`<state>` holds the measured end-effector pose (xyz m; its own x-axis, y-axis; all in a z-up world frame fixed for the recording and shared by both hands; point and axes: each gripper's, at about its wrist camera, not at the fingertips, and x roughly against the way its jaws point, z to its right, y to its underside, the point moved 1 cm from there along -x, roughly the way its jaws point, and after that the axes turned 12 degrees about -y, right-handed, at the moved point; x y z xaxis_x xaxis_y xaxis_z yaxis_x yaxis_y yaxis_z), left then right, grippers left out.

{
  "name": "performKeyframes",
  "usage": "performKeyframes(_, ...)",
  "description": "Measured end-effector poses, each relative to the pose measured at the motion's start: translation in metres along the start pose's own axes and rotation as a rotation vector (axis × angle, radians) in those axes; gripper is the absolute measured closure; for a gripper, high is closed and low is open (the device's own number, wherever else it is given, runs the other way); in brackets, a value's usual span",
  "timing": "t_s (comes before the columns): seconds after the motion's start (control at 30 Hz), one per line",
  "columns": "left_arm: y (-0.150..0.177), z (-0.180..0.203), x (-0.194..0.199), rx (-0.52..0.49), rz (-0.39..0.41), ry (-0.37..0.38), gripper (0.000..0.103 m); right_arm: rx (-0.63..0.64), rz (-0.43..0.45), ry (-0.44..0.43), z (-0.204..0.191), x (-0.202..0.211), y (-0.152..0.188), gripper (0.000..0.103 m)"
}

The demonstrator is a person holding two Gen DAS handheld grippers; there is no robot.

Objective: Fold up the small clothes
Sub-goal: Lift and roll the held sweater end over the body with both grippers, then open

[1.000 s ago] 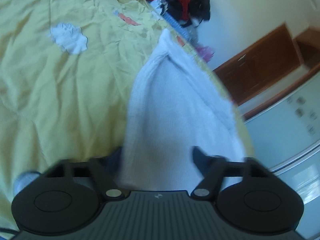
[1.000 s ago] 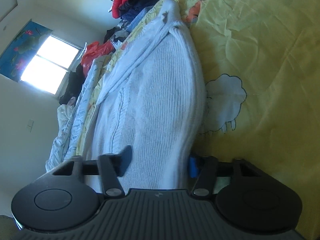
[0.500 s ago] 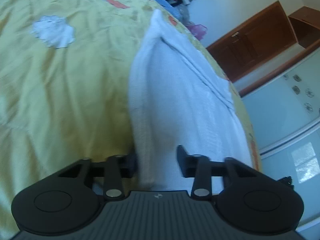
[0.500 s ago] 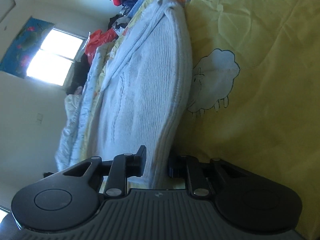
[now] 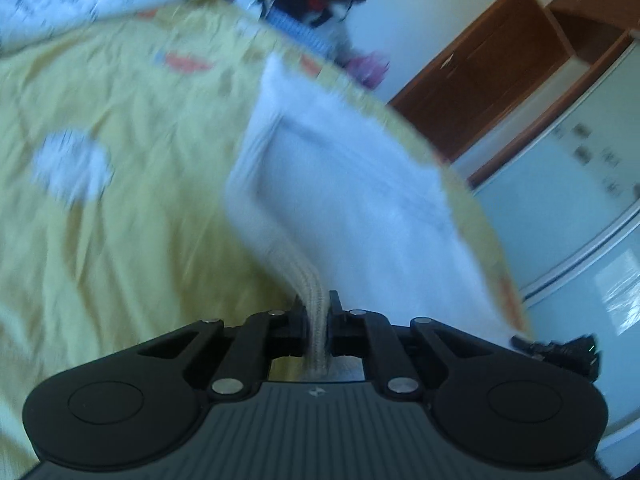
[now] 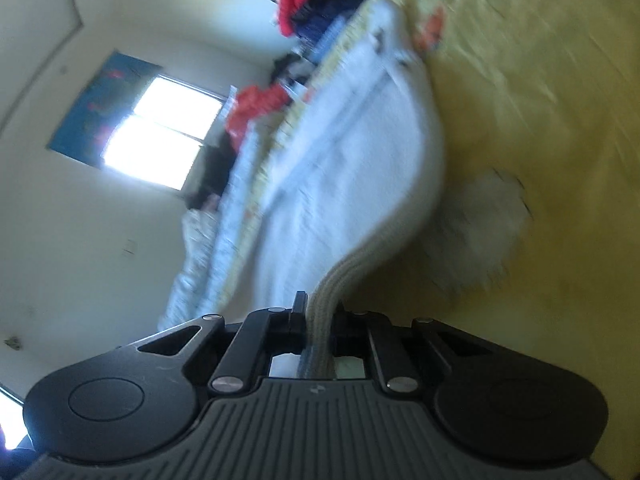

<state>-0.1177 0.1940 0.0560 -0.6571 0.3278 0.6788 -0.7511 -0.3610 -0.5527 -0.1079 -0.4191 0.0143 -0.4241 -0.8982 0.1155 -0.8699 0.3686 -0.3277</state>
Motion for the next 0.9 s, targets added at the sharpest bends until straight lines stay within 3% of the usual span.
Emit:
performKeyframes(0.13,-0.037,0.008,-0.004,0.03,0.075,0.043,0.095,0.027,0.05,-0.066,-0.009,-0.006,-0.035,0.091)
performKeyframes(0.43,-0.132,0.027,-0.063,0.039,0.137,-0.007,0.095,0.078,0.15,-0.105,-0.003,-0.05,-0.144,0.09)
performKeyframes(0.73,-0.236,0.057,-0.157,-0.06,0.219,-0.085,0.095,0.114,0.193,-0.032,0.03,-0.115,-0.263,0.09)
performKeyframes(0.9,-0.275,0.047,-0.23,0.041,0.238,-0.142,0.094,0.02,0.214,0.083,0.085,-0.156,-0.315,0.09)
